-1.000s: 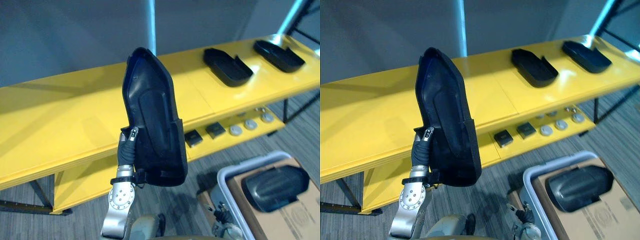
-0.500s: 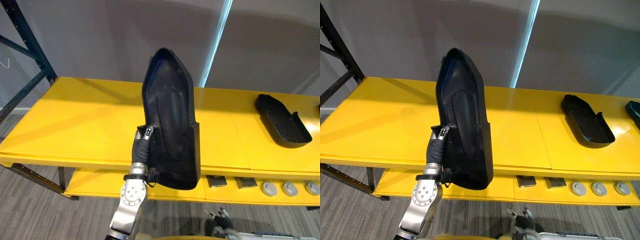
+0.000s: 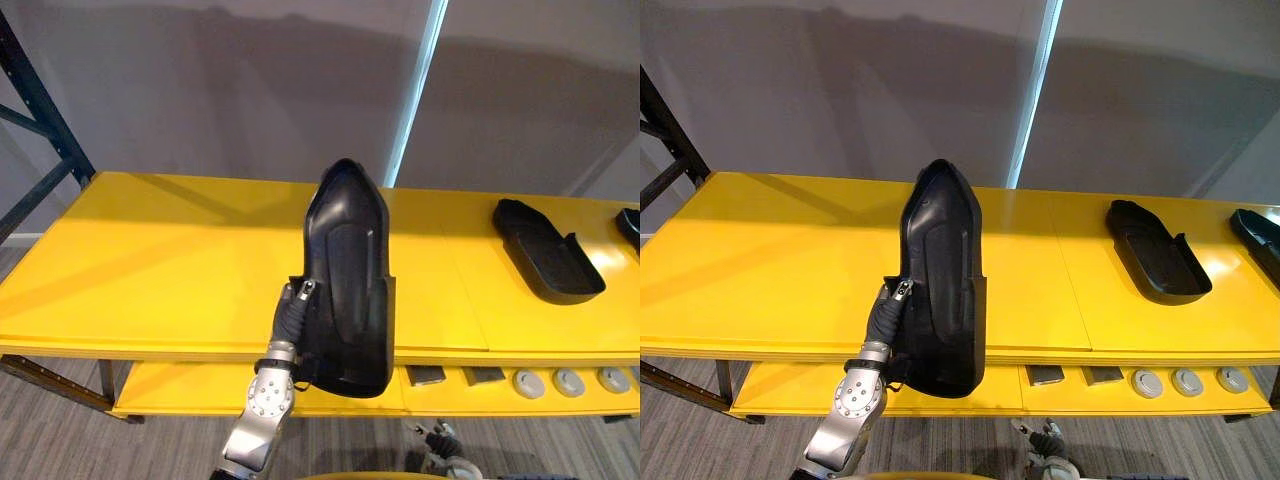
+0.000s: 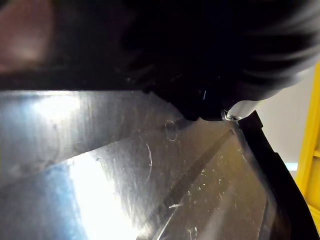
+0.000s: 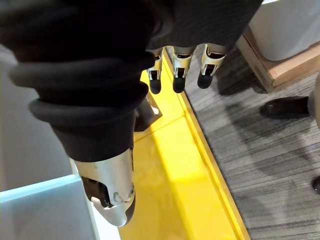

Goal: Walk over and take plastic housings, then place them on the shelf

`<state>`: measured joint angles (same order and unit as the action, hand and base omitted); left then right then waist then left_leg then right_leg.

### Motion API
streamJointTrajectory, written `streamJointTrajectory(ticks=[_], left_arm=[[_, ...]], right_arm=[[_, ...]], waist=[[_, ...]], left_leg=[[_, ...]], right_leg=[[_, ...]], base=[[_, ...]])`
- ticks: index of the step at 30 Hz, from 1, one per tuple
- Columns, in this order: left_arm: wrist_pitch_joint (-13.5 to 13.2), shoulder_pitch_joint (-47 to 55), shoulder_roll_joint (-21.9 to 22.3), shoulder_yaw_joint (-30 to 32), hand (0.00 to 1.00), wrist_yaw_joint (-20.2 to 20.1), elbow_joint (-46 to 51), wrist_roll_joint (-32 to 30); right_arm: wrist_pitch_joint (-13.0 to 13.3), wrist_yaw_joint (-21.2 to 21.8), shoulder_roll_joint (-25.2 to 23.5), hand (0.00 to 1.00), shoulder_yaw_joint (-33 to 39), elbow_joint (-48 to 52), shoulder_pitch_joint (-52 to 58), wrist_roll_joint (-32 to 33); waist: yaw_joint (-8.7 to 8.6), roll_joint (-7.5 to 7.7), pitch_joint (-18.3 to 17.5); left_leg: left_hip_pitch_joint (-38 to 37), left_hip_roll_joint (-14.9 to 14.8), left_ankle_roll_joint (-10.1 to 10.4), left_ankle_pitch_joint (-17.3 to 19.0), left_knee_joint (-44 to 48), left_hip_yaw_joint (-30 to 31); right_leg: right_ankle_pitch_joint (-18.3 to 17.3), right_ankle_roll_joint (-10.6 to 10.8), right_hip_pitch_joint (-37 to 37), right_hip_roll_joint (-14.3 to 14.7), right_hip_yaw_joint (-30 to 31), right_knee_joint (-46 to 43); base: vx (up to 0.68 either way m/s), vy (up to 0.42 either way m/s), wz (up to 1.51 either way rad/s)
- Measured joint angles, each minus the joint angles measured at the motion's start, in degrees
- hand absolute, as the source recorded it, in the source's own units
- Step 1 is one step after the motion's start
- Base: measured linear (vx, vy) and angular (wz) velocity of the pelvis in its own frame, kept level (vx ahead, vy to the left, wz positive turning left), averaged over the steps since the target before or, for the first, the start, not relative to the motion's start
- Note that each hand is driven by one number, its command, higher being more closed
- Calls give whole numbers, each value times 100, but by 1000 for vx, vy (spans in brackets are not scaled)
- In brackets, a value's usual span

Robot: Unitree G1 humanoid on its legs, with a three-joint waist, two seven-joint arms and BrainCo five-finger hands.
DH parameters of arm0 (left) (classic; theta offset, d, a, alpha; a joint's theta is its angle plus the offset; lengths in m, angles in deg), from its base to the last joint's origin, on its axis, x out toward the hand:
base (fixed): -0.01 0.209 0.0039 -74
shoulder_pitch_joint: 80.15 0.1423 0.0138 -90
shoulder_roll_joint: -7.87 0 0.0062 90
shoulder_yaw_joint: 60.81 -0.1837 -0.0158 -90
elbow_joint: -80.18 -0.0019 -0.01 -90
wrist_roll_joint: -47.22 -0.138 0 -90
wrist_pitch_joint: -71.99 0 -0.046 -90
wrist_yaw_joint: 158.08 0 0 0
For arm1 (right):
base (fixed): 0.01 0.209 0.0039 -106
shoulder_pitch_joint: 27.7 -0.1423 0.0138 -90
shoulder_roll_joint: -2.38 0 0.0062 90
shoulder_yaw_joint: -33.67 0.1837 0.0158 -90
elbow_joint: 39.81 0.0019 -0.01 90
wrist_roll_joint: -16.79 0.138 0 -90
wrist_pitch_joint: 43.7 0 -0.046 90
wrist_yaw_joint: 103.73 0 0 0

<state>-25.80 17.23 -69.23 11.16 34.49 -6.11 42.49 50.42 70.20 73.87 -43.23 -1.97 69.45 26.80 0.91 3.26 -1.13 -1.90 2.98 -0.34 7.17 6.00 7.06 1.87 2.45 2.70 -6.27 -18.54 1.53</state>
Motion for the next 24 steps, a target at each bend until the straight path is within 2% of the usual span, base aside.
streamJointTrajectory(ticks=[5, 8, 11, 14, 19, 21, 24], left_arm=[[88, -597, -60, 306, 100, 185, -592, -68], [142, -975, -67, 606, 100, 438, -1034, -65], [246, -1179, -126, 779, 100, 656, -1217, -58], [338, -1429, -169, 906, 100, 752, -1533, -71], [441, -2006, -170, 1148, 100, 911, -2065, -62], [513, -2240, -191, 1269, 100, 1001, -2331, -51], [590, -2581, -279, 1497, 100, 1066, -2667, -39]], right_arm=[[-7, 18, 15, 0, -17, -101, -8, -74], [-17, 27, 83, 0, -45, -112, 1, -127], [-21, 34, 116, 0, -66, -112, 39, -165], [-23, 103, 185, 0, -68, -113, 129, -169], [-22, 135, 200, 0, -71, -113, 126, -177], [-23, 135, 224, 0, -70, -113, 114, -182], [-22, 135, 246, 0, -68, -105, 87, -244]], waist=[[-32, -33, 33], [-134, -56, 104], [-250, -12, 147], [-355, -19, 167], [-398, -39, 183], [-488, -63, 201], [-528, -72, 252]], left_leg=[[21, 15, -98, -198, -233, -7], [29, -62, 48, -345, -477, -26], [43, -169, 179, -469, -663, -96], [14, -276, 296, -545, -816, -114], [18, -409, 324, -564, -855, -194], [3, -432, 331, -576, -906, -193], [6, -432, 305, -592, -911, -233]], right_leg=[[79, 68, -70, 0, 159, 77], [159, -6, -174, 44, 219, 134], [256, -52, -213, 174, 304, 361], [277, -79, -228, 280, 318, 433], [306, -105, -308, 422, 420, 417], [306, -117, -316, 442, 418, 416], [356, -189, -377, 448, 455, 415]], base=[[-129, -5, 2], [-197, -65, -10], [-132, -87, -18], [-71, -84, -5], [16, -48, -12], [44, -6, -1], [45, 19, -7]])
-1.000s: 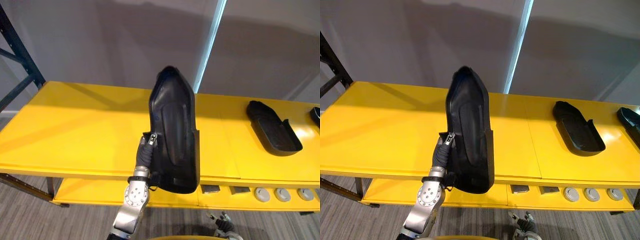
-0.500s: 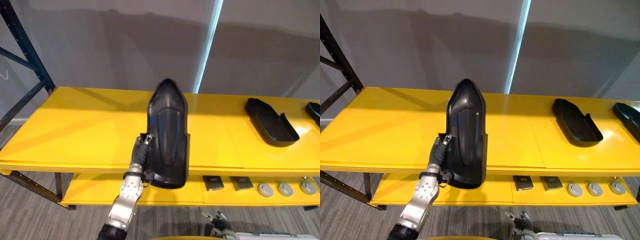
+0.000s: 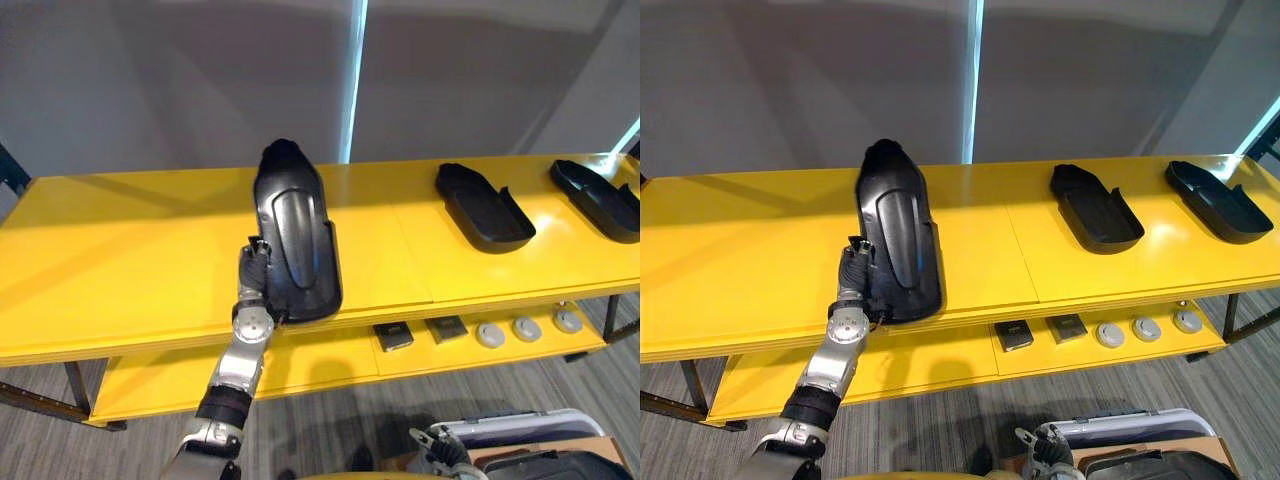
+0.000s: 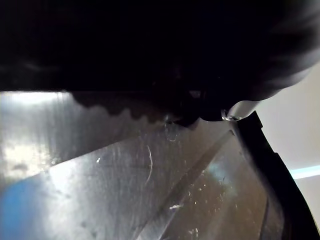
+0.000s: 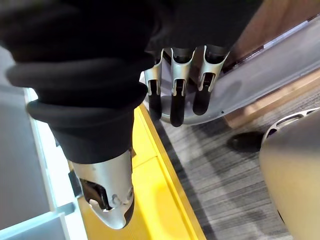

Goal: Walk over and take plastic housings, then place them on the shelf

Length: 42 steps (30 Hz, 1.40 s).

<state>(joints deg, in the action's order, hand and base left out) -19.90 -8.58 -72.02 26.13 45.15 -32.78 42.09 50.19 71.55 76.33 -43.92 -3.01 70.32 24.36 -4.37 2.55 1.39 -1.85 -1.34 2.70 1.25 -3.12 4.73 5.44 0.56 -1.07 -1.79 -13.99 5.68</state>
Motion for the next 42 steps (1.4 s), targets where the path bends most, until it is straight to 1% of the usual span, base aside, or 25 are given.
streamJointTrajectory(ticks=[1, 3, 4, 6, 7, 11, 16, 17, 28, 32, 36, 38, 39, 40, 41, 42], left_arm=[[33, -98, -43, 52, 100, 31, -50, 2], [48, -269, -150, 143, 100, 82, -228, 14], [98, -316, -201, 161, 100, 85, -275, 35], [148, -409, -252, 161, 100, 84, -344, 50], [157, -559, -253, 168, 0, 83, -479, 51], [168, -792, -366, 416, 0, 95, -739, 53], [170, -941, -373, 562, 0, 81, -966, 60], [209, -1018, -371, 593, 0, 76, -1027, 115], [217, -1166, -380, 607, 0, 102, -1127, 235], [212, -1199, -385, 601, 0, 274, -1037, 290], [200, -1196, -417, 536, 0, 379, -215, 156], [146, -1149, -568, 330, 0, 422, 580, -101], [141, -1126, -573, 278, 0, 420, 823, -163], [109, -1058, -554, 210, 0, 411, 1336, -266], [7, -858, -554, 100, 0, 342, 1856, -454], [-48, -728, -545, 43, 0, 294, 2107, -517]], right_arm=[[0, 1, -2, 0, 0, 0, -24, -33], [-1, -1, -1, 0, 7, 0, -81, -46], [-1, -2, 0, 0, 7, 0, -99, -46], [-1, -4, 1, 0, 10, 4, -128, -52], [-1, -3, 0, 0, 9, 4, -145, -53], [2, 2, -6, 0, 5, 22, -213, -122], [3, 8, 3, 0, 5, 31, -214, -138], [3, 12, 4, 0, 4, 32, -216, -139], [3, 104, 45, 0, -1, 32, -212, -142], [3, 106, 46, 0, -5, 31, -208, -141], [4, 104, 46, 0, -39, 23, -185, -135], [15, 104, 47, 0, -54, 21, -188, -127], [26, 104, 54, 0, -76, 17, -175, -122], [34, 105, 66, 0, -145, 13, -142, -116], [36, 109, 57, 0, -177, 3, -116, -115], [39, 112, 54, 0, -179, 1, -103, -114]], waist=[[-9, 13, 29], [-93, 31, 96], [-118, 31, 106], [-125, 31, 132], [-117, 37, 168], [-129, 36, 231], [-132, 1, 263], [-133, -3, 267], [-133, -39, 302], [-133, -41, 306], [-112, -42, 311], [-99, -54, 323], [-95, -58, 324], [-71, -66, 333], [-58, -78, 339], [-42, -87, 344]], left_leg=[[10, 4, -5, -4, 3, -14], [11, 19, -11, -7, 2, -20], [12, 27, -11, -7, 1, -22], [12, 42, -11, -6, -4, -38], [13, 51, -11, -5, -5, -38], [29, 45, -13, -2, -6, -104], [44, 28, -14, -2, -4, -120], [44, 28, -14, -2, -2, -112], [38, 33, -14, -3, -4, -93], [13, 35, -15, -3, -4, -75], [11, 39, -17, -6, 4, -7], [34, 40, -30, -14, 5, 30], [76, 40, -29, -14, 17, 43], [98, 42, -29, -13, 20, 87], [103, 41, -29, -13, 20, 112], [104, 40, -29, -13, 21, 114]], right_leg=[[9, -11, -29, 0, 15, 0], [10, -12, -31, -10, 17, 0], [10, -12, -32, -18, 18, 0], [10, -12, -41, -23, 35, 0], [10, -12, -40, -22, 36, 0], [27, -18, -89, -25, 120, 1], [35, -26, -113, -13, 143, 1], [36, -28, -111, -13, 143, 1], [36, -26, -97, -20, 128, 0], [36, -26, -62, -23, 107, 0], [34, -25, -26, -30, 34, 0], [32, -27, -21, -35, 15, -1], [28, -24, -21, -36, 6, -1], [16, -20, -22, -40, -20, -1], [6, -17, -21, -39, -31, -2], [3, -18, -21, -37, -31, -2]], base=[[56, 35, -10], [31, 32, -1], [24, 39, -1], [18, 40, -2], [0, 0, 0], [-22, 18, -8], [-36, 12, -4], [-35, 12, 1], [-3, 1, 0], [0, 0, 1], [-5, 3, 9], [-37, 16, 7], [-42, 15, 12], [-28, 15, 13], [0, 13, 11], [8, 14, 4]])
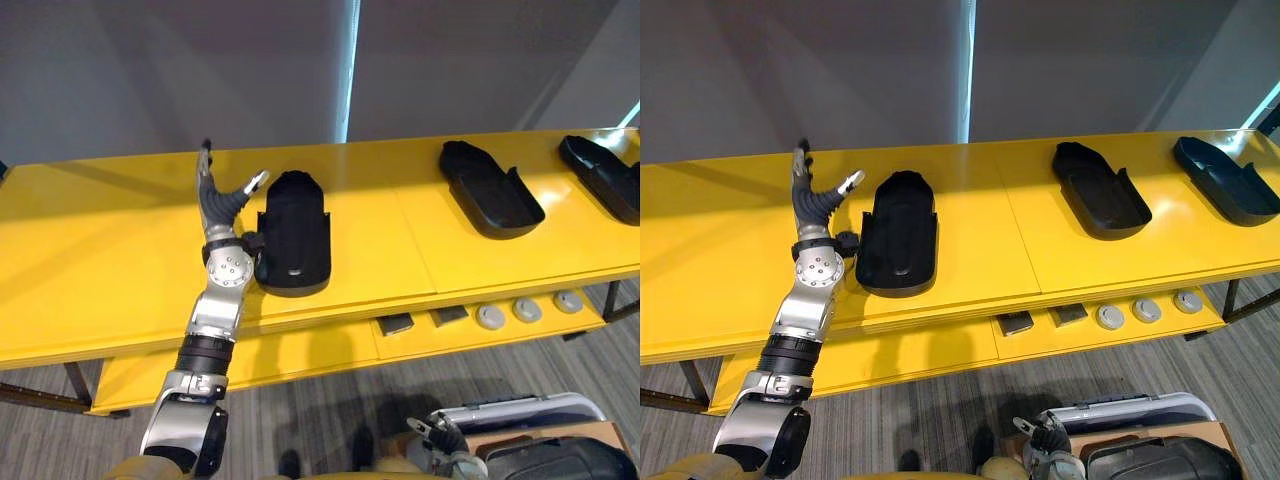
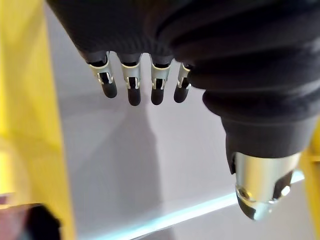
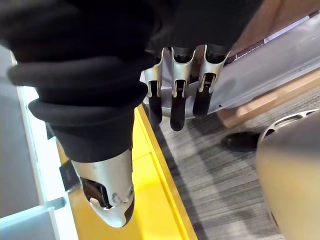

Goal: Walk over and take plastic housings, then place them on the shelf

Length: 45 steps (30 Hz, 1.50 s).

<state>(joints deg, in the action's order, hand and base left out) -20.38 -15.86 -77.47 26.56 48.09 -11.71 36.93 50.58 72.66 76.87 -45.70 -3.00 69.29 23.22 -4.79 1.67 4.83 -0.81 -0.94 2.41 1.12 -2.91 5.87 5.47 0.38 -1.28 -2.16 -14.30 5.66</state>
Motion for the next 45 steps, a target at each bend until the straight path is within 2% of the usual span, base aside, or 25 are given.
streamJointTrajectory(ticks=[2, 4, 5, 12, 14, 19, 26, 31, 45], left_arm=[[-144, 616, 186, -204, 0, -224, 683, -287], [-226, 1184, 359, -241, 0, -369, 938, -397], [-257, 1552, 340, -305, 100, -468, 945, -399], [-403, 3127, 312, -1055, 100, -1047, 862, -579], [-484, 3157, 315, -1140, 100, -1228, 772, -632], [-695, 3031, 341, -1355, 100, -1369, 388, -741], [-660, 2463, 346, -1497, 100, -1234, -320, -1026], [-525, 2137, 326, -1496, 100, -1088, -569, -1205], [-314, 1700, 329, -1450, 100, -926, -985, -1413]], right_arm=[[43, 3, 22, 0, 4, -28, 19, 28], [94, 8, 23, 0, 10, -106, 0, 36], [99, 10, 22, 0, 10, -125, 0, 36], [149, 52, 9, 0, -37, -181, 7, 29], [157, 52, 13, 0, -60, -181, 17, 28], [158, 51, 84, 0, -256, -183, 17, 21], [154, 1, 59, 0, -278, -190, 4, 6], [153, -1, 2, 0, -275, -194, -82, -8], [152, -1, -9, 0, -272, -189, -137, -19]], waist=[[102, -34, 18], [143, -36, 17], [170, -37, 17], [311, -26, 10], [359, -21, 6], [389, -29, -25], [352, 20, -100], [250, 54, -125], [208, 73, -115]], left_leg=[[10, -2, 0, 0, 0, 26], [10, -6, 0, 0, -1, 46], [-2, -11, 0, 0, 1, 59], [11, -3, 4, 2, 50, 119], [12, -12, 5, 3, 47, 115], [26, -27, 8, 2, 49, 106], [77, -21, 43, -28, -20, 103], [0, -13, 16, -47, -31, 23], [-4, -19, 17, -42, -35, -129]], right_leg=[[-12, -5, 1, 3, -16, -1], [-24, -10, 12, 11, -51, -2], [-25, -11, 35, 14, -76, -2], [-44, 15, 108, 7, -146, -1], [-44, 16, 103, 4, -139, -1], [-88, 80, 86, 16, -134, 2], [-79, 71, -12, 8, -129, 3], [-34, 17, -7, 1, -94, 4], [-7, 26, -21, 7, 57, 31]], base=[[5, 12, 4], [3, 8, 8], [2, 7, 8], [-22, 12, 10], [-45, 13, -1], [-28, 0, -1], [1, 2, 0], [46, 27, -5], [-35, 17, -5]])
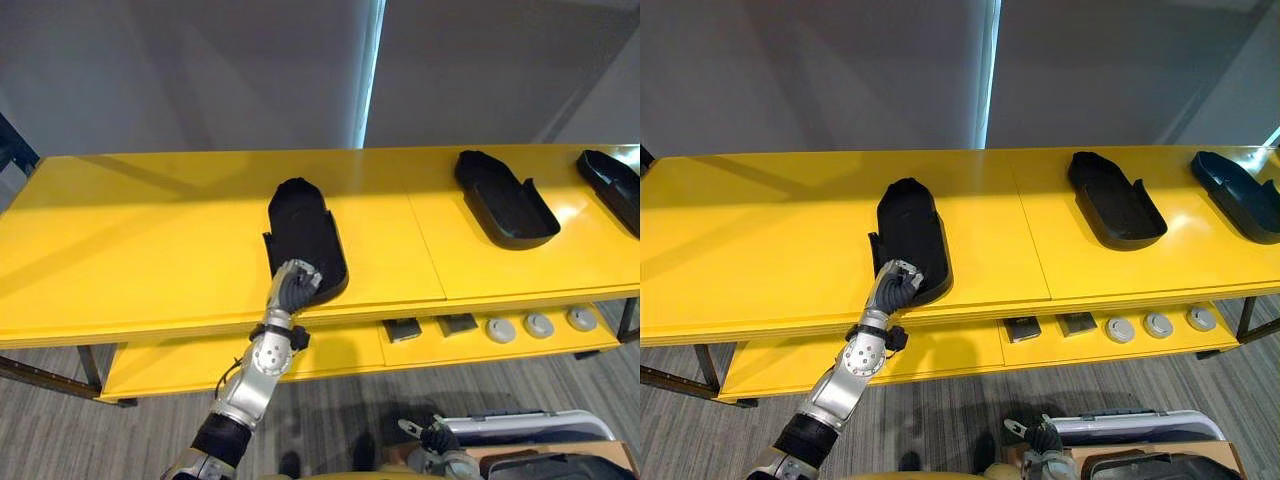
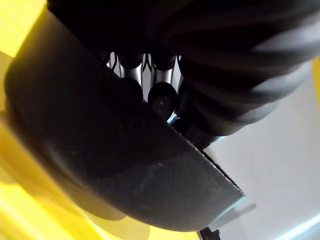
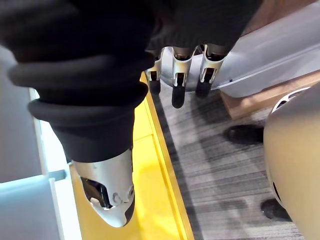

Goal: Walk over and take plastic housings, then place them on the shelf

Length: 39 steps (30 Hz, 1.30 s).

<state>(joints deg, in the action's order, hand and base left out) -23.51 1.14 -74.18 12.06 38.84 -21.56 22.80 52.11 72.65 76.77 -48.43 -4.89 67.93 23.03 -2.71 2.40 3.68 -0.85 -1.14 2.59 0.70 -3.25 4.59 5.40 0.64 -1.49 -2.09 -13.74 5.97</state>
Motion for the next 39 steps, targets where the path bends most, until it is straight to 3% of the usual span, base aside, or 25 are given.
streamJointTrajectory(ticks=[17, 27, 33, 37, 39], left_arm=[[226, -496, -53, 640, 100, 214, -523, -41], [272, -636, -65, 657, 100, 307, -572, -24], [163, -591, -78, 614, 100, 315, 887, 156], [-218, -550, -75, 730, 100, 329, 2549, 244], [-404, -288, -52, 1126, 100, 351, 3269, 245]], right_arm=[[-2, 7, -2, 0, 16, 18, 7, -13], [-2, 8, -1, 0, 16, 17, 15, -15], [0, 3, 2, 0, 17, -2, 81, -9], [3, 0, 18, 0, 22, -39, 118, -2], [5, 1, 27, 0, 22, -80, 112, -4]], waist=[[-151, 4, -2], [-170, 6, -2], [-126, 6, -2], [-3, 2, 0], [41, -5, -1]], left_leg=[[-85, 5, -11, 3, -74, -135], [-86, 4, -12, 4, -61, -146], [-44, 11, -16, 3, -31, -27], [-10, 15, -29, 15, 30, 26], [1, 19, -30, 15, 44, 105]], right_leg=[[35, -1, -61, 5, 152, -23], [60, 7, -60, 7, 198, -6], [54, 13, -12, 0, 119, -26], [39, 26, 14, -6, 78, -28], [25, 9, 38, -7, 20, -29]], base=[[12, 14, -5], [-34, 14, -2], [-8, 13, 8], [-8, 15, 9], [-20, 7, 14]])
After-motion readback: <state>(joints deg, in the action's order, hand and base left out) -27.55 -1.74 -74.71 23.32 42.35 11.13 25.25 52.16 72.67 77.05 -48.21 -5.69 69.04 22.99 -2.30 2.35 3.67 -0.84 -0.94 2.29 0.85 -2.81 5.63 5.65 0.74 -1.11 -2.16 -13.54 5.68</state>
